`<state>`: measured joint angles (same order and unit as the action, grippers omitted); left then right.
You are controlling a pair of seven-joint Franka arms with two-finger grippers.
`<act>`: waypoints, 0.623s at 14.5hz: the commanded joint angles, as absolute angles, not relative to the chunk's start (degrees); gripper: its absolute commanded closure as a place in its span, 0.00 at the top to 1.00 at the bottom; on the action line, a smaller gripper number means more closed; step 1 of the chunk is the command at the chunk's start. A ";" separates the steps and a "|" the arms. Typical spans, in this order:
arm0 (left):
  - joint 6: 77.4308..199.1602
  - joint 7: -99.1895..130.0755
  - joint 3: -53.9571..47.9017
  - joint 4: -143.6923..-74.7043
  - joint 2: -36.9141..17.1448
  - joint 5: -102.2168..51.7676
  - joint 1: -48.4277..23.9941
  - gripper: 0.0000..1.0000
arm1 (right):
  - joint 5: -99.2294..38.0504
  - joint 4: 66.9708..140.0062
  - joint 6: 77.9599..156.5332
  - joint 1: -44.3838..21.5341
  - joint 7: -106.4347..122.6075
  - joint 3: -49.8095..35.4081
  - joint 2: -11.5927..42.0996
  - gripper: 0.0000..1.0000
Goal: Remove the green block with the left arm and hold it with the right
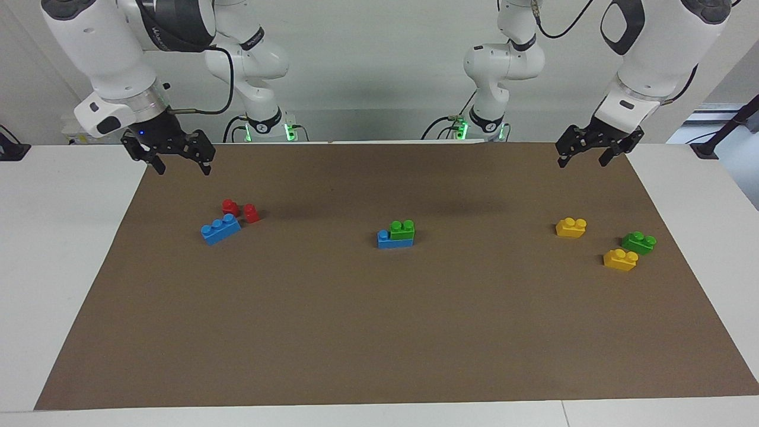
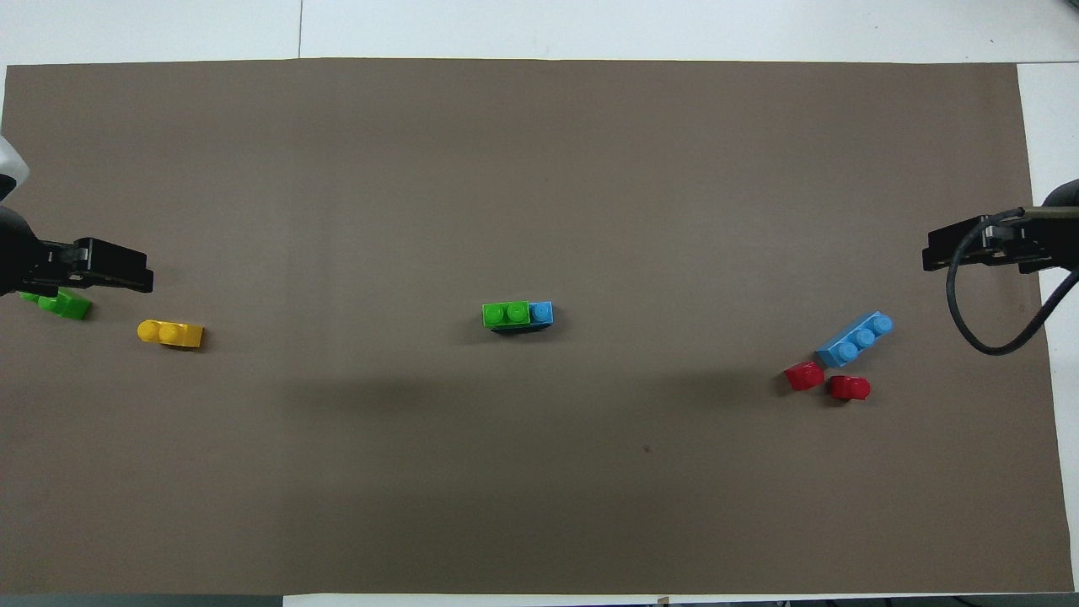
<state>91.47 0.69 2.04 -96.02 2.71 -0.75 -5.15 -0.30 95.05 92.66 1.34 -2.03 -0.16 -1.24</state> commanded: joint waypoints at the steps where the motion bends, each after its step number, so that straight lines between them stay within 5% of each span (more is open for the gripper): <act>1: 91.49 -0.53 1.67 -95.89 3.34 -1.93 -4.39 1.00 | 0.88 95.36 92.11 1.76 -0.62 -0.62 -1.58 1.00; 9: 91.84 4.98 1.41 -96.06 3.34 -2.81 -4.48 1.00 | -0.26 96.58 93.33 1.32 -10.12 -1.05 -2.63 1.00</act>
<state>91.50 1.75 1.98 -96.01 2.71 -1.41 -5.15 -0.31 95.01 92.16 1.19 -3.59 -0.21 -1.58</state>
